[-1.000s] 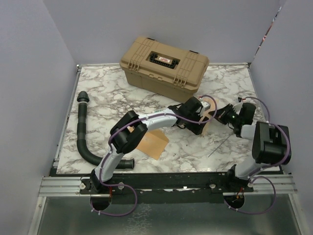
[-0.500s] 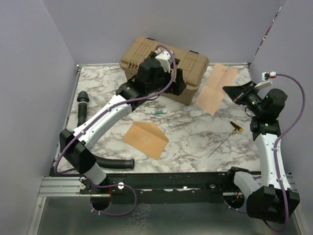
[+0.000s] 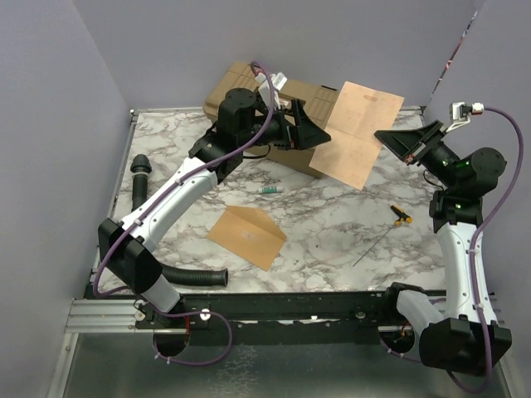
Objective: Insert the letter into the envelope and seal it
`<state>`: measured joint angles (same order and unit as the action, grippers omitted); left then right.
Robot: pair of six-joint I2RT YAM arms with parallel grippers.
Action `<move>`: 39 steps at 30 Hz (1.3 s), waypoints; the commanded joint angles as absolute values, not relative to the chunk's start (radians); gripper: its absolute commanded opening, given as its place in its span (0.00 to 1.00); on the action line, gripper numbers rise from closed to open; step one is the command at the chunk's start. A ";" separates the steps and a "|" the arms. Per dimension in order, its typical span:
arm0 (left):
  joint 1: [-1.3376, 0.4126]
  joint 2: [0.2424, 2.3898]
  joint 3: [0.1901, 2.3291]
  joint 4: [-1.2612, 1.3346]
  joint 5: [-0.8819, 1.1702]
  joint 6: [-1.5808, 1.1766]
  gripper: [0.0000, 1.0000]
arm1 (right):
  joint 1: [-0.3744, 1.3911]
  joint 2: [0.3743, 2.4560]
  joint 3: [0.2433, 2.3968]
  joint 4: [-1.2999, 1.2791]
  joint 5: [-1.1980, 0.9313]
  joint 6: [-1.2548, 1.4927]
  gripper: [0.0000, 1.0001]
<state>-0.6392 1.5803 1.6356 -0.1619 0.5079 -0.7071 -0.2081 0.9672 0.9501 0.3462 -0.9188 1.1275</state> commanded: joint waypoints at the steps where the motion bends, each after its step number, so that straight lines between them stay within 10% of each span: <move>1: -0.672 1.562 1.490 0.106 0.668 -0.879 0.99 | -0.193 0.957 0.922 0.509 -0.947 1.285 0.00; 10: -0.680 1.533 1.337 0.361 0.653 -1.088 0.94 | -0.165 0.957 0.878 0.564 -0.949 1.347 0.00; 26: -0.656 1.557 1.342 0.458 0.718 -1.170 0.00 | -0.151 0.991 0.934 0.556 -1.011 1.212 0.00; 31: -0.639 1.576 1.360 0.466 0.741 -1.169 0.00 | -0.152 0.990 0.964 0.527 -1.033 1.102 0.01; 36: -0.630 1.576 1.365 0.470 0.758 -1.176 0.00 | -0.152 1.013 0.991 0.597 -1.070 1.083 0.51; 39: -0.626 1.572 1.366 0.471 0.751 -1.180 0.00 | -0.151 1.025 0.999 0.677 -1.108 1.113 0.61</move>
<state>-0.6338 1.5723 1.3350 0.4400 0.7197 -1.1709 -0.1562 1.0100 0.9642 0.5697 -1.0298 1.1217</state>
